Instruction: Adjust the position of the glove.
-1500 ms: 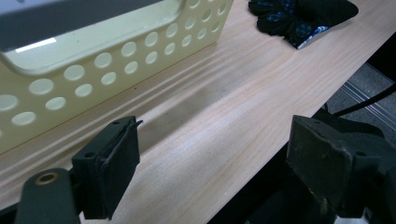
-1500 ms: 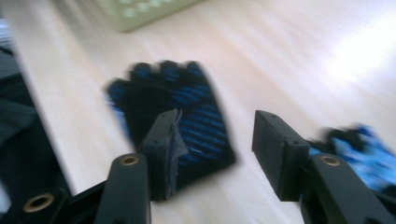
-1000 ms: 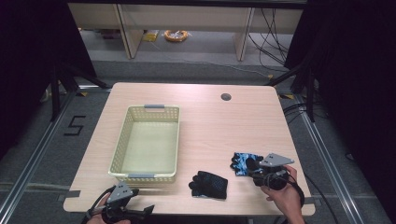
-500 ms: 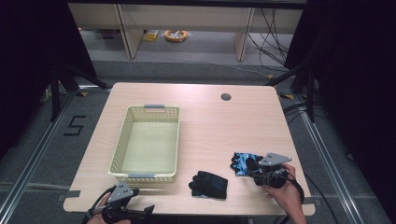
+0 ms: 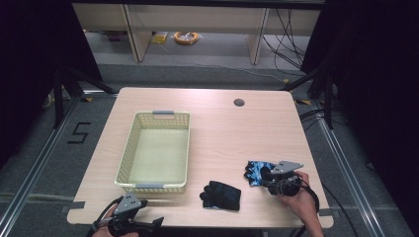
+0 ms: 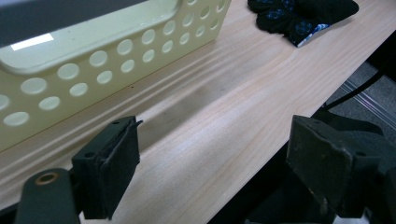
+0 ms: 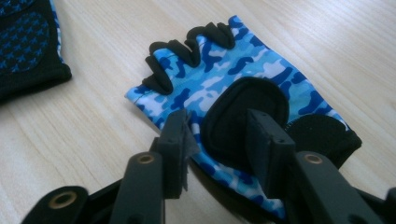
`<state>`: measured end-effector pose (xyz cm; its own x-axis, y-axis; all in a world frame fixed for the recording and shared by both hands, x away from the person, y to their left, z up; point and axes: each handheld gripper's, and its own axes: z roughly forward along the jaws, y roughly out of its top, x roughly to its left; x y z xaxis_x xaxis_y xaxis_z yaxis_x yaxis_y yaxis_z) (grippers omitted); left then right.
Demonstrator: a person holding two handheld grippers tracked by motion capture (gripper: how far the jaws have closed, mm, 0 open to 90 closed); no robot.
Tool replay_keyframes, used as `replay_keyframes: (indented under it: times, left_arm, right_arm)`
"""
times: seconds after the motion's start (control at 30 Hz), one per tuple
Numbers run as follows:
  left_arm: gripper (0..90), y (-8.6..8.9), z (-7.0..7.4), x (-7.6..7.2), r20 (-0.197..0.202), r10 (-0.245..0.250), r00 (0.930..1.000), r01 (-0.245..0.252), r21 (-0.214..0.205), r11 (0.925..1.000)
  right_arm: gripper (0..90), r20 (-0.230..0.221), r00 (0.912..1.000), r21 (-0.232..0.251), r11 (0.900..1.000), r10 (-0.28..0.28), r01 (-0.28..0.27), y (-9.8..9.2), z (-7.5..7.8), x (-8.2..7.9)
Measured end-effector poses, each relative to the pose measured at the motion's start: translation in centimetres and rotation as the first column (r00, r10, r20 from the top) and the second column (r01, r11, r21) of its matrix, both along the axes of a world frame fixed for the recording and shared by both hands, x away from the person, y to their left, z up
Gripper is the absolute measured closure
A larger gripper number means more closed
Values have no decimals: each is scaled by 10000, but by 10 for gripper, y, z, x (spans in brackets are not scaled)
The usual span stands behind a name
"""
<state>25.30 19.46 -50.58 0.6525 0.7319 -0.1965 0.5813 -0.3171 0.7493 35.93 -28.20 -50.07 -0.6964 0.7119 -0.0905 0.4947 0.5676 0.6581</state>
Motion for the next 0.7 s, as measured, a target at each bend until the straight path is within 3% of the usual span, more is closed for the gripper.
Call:
replay_keyframes:
  times: [0.03,0.07,0.13,0.17,0.37,0.4,0.5,0.53,0.67,0.7]
  left_arm:
    - [165,0,0,0,51,34,10000,-34,-34,10000]
    - [165,0,0,0,53,22,10000,-21,-48,10000]
    - [165,1,1,0,-94,-173,9998,175,162,9997]
    - [165,1,1,0,-94,-173,9998,175,162,9997]
    - [165,2,0,0,-54,-150,9999,151,307,9994]
    - [165,-1,-1,0,14,-54,10000,54,-21,10000]
    - [165,-1,-1,0,0,-40,10000,40,-27,10000]
    - [165,3,1,1,-141,-263,9996,269,431,9987]
    - [166,2,1,1,-108,-226,9997,230,362,9991]
    - [166,0,0,0,-78,-40,10000,40,18,10000]
  right_arm:
    - [656,36,9999,-36,9999,96,-96,-1,0,0]
    - [716,-239,9996,76,9998,158,-156,0,0,-1]
    - [804,-392,9986,224,9992,343,-334,-1,0,-1]
    - [825,-205,9989,307,9987,417,-410,0,-2,0]
    - [869,-339,9982,179,9986,494,-488,0,0,1]
    - [872,-101,9983,104,9983,575,-574,0,2,0]
    - [873,-112,9982,-7,9983,583,-583,-2,7,0]
    - [874,-24,9988,81,9988,485,-484,-3,10,0]
    - [874,570,9974,186,9988,447,-458,-7,21,0]
    - [874,868,9958,361,9988,302,-335,-8,28,-1]
